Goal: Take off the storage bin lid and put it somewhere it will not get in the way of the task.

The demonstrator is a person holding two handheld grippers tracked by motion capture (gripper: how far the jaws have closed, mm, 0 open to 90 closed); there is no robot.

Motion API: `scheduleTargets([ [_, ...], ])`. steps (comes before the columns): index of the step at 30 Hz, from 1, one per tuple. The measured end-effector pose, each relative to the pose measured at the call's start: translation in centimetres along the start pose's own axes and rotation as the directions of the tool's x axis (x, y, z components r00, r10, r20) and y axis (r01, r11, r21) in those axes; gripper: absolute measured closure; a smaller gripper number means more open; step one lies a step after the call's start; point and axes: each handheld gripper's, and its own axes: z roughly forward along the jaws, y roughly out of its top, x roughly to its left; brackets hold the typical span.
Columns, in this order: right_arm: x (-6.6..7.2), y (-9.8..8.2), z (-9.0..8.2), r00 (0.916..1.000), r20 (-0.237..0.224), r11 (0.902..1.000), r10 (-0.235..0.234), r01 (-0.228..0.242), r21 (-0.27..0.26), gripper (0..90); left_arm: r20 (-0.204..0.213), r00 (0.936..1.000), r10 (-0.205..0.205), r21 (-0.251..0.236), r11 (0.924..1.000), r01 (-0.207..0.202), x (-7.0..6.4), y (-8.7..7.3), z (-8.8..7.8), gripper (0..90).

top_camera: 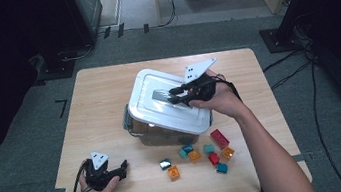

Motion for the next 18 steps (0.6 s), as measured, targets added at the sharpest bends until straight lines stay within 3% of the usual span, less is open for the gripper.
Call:
scheduleTargets([
  [11,-0.5,-0.5,-2.6,0.9940,0.089,0.9978,0.064,-0.062,-0.021,68.2,0.000,1.0000,0.000,0.001,1.0000,0.000,0.0,0.0,0.0,13.3],
  [18,-1.0,-2.0,-4.1,0.9822,0.146,0.9928,0.119,-0.115,-0.035,68.2,-0.001,1.0000,0.001,0.001,1.0000,-0.001,0.0,0.0,0.0,13.3],
])
